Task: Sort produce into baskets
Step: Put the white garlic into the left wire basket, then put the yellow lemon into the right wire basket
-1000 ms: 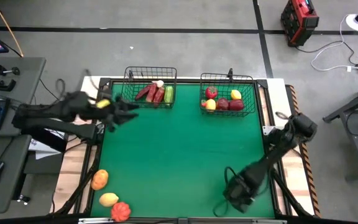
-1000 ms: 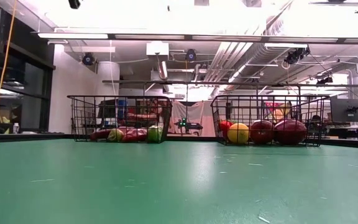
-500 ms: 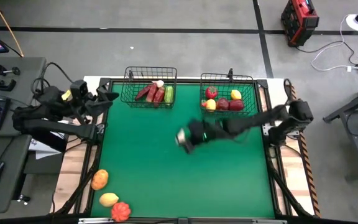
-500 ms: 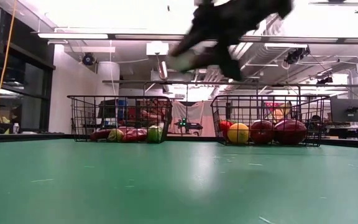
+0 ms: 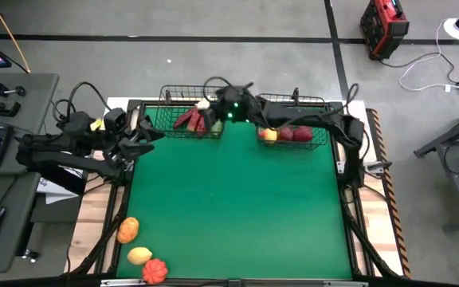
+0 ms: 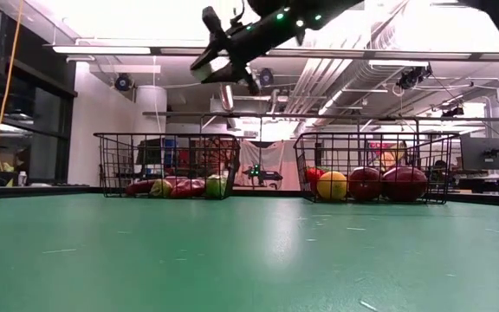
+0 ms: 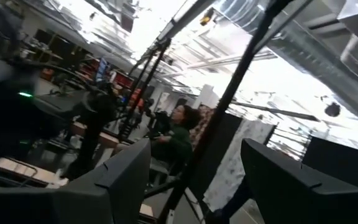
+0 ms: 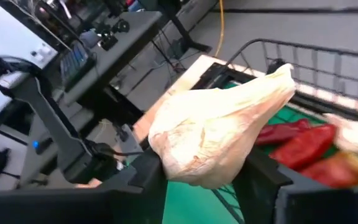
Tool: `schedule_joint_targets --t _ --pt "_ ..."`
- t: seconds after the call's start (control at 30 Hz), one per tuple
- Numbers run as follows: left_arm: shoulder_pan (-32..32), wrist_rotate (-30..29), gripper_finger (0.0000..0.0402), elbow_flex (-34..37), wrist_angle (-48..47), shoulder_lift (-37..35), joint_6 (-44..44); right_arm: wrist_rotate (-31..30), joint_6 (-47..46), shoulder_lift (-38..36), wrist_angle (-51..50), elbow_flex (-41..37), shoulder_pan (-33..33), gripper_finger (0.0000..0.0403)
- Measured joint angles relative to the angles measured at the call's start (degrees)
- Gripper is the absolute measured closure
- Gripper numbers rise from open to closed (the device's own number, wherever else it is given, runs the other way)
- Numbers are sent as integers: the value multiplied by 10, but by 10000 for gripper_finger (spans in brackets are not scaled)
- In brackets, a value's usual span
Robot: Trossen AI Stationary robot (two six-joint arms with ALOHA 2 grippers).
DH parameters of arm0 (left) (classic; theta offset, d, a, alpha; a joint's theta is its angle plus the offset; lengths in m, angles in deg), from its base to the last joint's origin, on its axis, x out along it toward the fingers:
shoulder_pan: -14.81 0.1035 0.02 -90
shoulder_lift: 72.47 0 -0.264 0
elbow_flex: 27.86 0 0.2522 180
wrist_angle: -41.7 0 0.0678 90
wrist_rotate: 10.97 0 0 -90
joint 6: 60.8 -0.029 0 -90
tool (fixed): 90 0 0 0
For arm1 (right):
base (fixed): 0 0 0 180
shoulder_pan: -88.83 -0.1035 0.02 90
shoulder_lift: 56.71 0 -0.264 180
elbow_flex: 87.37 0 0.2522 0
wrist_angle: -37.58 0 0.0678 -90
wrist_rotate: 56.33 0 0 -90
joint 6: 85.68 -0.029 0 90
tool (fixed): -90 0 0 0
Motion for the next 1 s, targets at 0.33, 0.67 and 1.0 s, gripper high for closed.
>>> schedule_joint_targets --t 0.33,0.67,1.0 --pt "0 41 161 0 -4 -21 1 11 21 68 -63 99 4 173" --pt "0 39 161 0 -51 -22 1 -17 84 65 -207 175 5 108" --pt "-64 -37 161 -1 -152 107 96 -70 259 23 -590 219 -59 107"
